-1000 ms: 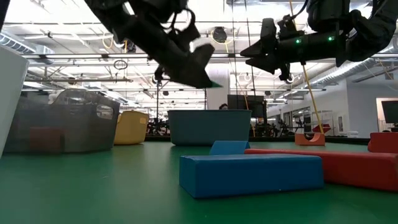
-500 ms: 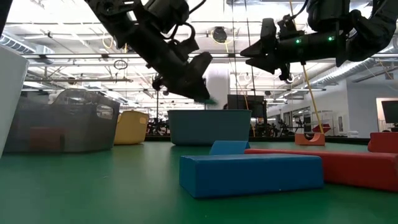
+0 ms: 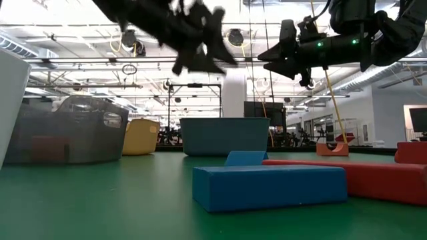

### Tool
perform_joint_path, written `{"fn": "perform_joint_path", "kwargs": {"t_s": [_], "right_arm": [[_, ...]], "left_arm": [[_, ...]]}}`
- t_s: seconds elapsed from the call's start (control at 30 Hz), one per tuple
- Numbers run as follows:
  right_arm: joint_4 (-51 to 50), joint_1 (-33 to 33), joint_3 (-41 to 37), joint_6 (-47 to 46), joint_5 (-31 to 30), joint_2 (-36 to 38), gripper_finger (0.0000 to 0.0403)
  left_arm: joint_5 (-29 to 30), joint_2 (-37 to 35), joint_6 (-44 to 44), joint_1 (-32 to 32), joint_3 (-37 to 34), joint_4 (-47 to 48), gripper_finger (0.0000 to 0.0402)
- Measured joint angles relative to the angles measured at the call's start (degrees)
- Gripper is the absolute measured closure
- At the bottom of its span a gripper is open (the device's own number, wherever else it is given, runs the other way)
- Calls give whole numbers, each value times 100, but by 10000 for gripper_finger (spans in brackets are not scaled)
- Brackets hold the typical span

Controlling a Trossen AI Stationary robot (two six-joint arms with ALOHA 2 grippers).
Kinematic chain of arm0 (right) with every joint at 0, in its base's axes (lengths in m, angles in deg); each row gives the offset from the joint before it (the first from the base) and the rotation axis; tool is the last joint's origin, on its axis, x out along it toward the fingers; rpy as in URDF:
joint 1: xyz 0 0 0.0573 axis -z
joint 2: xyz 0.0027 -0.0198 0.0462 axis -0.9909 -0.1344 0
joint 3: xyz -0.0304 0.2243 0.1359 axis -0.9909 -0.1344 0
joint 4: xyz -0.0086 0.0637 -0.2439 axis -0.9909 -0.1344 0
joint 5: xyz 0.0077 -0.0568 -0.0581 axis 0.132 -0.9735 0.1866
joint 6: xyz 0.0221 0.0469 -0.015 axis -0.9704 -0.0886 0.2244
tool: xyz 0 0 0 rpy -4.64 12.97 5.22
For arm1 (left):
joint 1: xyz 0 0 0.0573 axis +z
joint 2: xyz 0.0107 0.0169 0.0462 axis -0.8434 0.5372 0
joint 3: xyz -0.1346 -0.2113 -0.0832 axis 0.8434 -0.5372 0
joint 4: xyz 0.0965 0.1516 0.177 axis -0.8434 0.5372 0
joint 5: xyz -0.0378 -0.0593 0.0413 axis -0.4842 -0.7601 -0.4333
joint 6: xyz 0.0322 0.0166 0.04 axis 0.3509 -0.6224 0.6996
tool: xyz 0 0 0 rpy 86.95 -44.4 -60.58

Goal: Sort & place blocks by color
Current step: Put the red arch block into the white bin

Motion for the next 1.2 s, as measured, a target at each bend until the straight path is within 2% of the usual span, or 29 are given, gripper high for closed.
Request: {"fn": "perform_joint_path", "kwargs": {"t_s": [0.13, 0.27, 0.53, 0.97, 1.2], "right_arm": [[-7, 0, 0, 0, 0, 0, 232], [-28, 0, -2, 0, 0, 0, 232], [-93, 0, -2, 0, 0, 2, 232], [-118, 0, -2, -17, 0, 2, 232], [81, -4, -2, -624, 17, 2, 232]], "left_arm": [[-5, -398, 122, -614, -8, 212, 197], [-10, -897, 134, -1309, -2, 526, 220], [132, -1248, 501, -2348, 8, 666, 268], [416, -954, 735, -3100, -4, 512, 277], [504, -957, 784, -3001, -4, 659, 277]]}}
